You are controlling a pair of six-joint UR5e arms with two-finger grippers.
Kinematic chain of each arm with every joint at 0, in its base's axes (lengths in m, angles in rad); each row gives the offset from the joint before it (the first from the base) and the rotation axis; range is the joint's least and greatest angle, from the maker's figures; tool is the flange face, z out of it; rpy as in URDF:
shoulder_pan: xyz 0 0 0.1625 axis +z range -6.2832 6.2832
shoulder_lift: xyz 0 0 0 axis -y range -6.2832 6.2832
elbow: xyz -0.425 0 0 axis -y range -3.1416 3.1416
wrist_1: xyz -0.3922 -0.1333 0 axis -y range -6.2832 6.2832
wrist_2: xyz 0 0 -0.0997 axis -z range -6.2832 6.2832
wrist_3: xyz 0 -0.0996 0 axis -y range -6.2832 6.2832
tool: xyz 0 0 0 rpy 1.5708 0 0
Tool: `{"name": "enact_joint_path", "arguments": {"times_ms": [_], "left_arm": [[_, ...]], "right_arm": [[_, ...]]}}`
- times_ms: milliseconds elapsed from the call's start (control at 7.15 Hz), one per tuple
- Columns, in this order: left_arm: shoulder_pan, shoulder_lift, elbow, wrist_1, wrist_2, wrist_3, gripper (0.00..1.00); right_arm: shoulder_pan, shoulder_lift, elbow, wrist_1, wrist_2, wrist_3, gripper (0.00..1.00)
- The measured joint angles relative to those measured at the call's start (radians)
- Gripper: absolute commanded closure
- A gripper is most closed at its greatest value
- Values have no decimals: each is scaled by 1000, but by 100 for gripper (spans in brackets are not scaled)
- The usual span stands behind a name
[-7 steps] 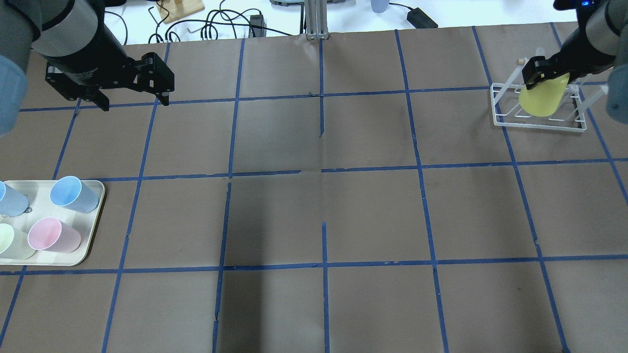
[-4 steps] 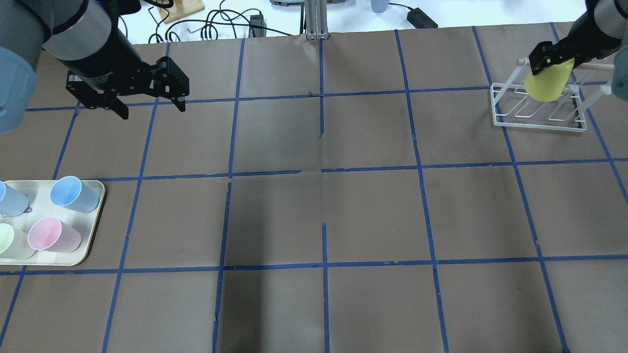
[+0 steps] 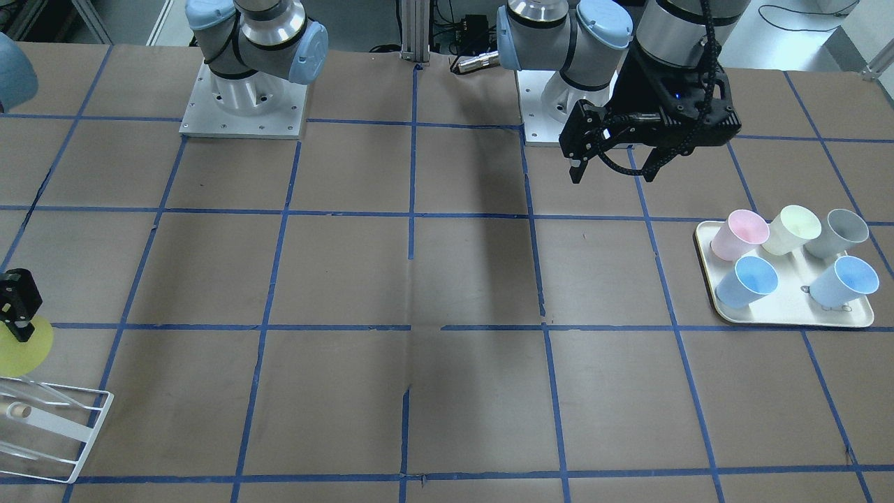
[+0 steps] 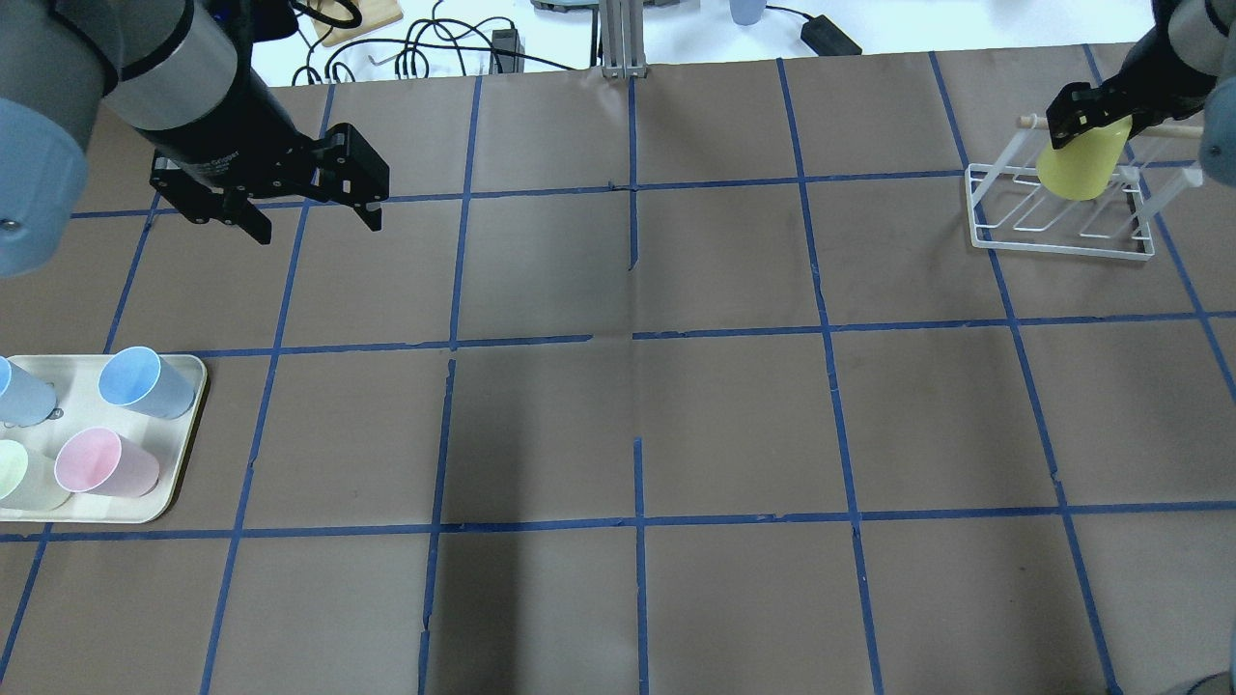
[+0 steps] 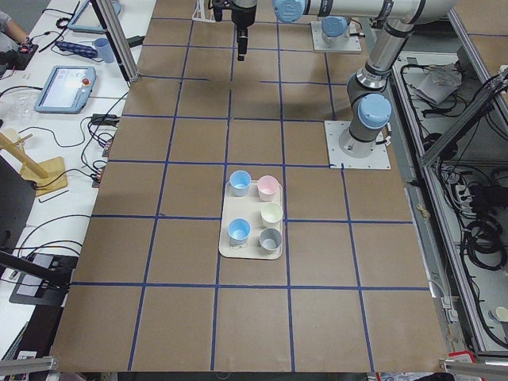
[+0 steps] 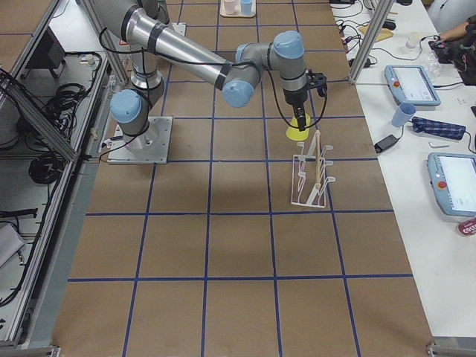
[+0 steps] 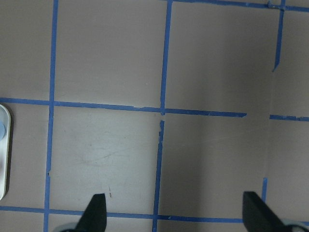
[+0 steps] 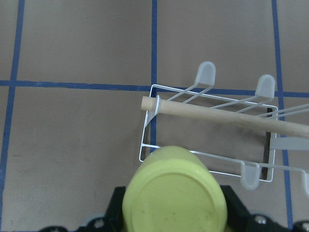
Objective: Transfer IKEA cup to right arm and place on rack
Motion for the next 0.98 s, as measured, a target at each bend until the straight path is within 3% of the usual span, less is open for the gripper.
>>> {"name": "enact_joint_path", "arguments": {"times_ms": [979], "left_arm": [[-1, -6, 3, 6, -2, 0, 0]], "right_arm": [[-11, 62, -3, -17, -1, -1, 74]]}}
